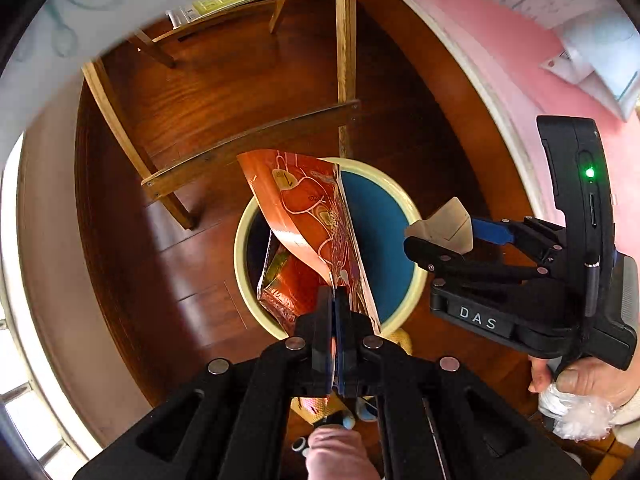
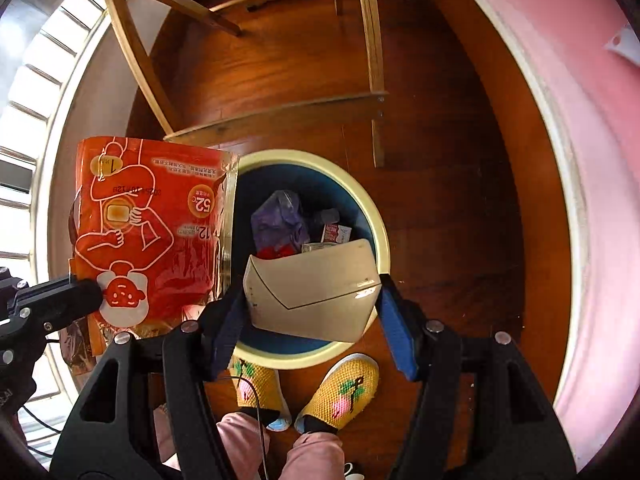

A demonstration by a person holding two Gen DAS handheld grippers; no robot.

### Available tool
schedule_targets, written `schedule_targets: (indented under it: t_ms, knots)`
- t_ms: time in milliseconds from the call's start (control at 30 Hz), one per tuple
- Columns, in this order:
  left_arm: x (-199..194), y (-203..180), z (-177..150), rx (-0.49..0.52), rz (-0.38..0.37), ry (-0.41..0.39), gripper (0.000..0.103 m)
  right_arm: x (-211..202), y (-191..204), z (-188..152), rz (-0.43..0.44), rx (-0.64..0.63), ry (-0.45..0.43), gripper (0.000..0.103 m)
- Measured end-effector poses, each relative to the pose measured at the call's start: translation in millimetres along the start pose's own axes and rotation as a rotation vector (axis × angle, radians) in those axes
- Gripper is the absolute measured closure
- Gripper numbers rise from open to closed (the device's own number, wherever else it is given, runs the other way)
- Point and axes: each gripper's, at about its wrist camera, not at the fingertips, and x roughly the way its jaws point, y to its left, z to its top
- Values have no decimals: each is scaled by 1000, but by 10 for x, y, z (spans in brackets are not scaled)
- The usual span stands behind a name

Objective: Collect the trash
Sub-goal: 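Open both grippers to drop the packet and box into the bin, then raise both tools back up toward the table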

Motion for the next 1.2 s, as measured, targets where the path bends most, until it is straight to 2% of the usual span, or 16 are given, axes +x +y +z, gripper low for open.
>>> schedule_targets:
  t_ms: [67, 133, 167, 200, 233, 300, 400, 533, 733, 900, 1067, 1200]
  knots:
    - [122, -54, 26, 12, 15, 0, 98, 136, -44, -44, 5, 3, 5, 43]
    - [188, -86, 62, 11, 35, 0, 70, 234, -64, -73, 19, 9, 9, 43]
    - [208, -80, 66, 7, 46, -9, 62, 299, -112, -16, 24, 9, 13, 42]
    - [223, -78, 71, 2, 54, -16, 45, 319, -118, -20, 19, 9, 10, 37]
    - [229, -80, 75, -4, 60, -21, 33, 332, -137, 44, 15, 9, 4, 31]
    - [214, -30, 87, -17, 67, -31, 28, 340, -139, 74, 16, 10, -10, 28]
    - [171, 18, 111, -36, 75, -43, 23, 309, -159, 82, 15, 7, -23, 27]
    - [22, 79, 130, -41, 93, -97, 23, 163, -124, 140, 3, 4, -40, 27]
    - [-436, -6, 148, -41, 113, -159, 23, -243, -82, 203, 1, -11, -78, 27]
    - [-1013, -137, 171, -40, 131, -201, 23, -789, 3, 250, 12, -34, -127, 27]
    - [-1674, -259, 202, -22, 129, -251, 23, -1504, 166, 283, 24, -79, -220, 27]
    - [-2260, -360, 202, -33, 140, -297, 23, -2060, 281, 294, 41, -104, -240, 27]
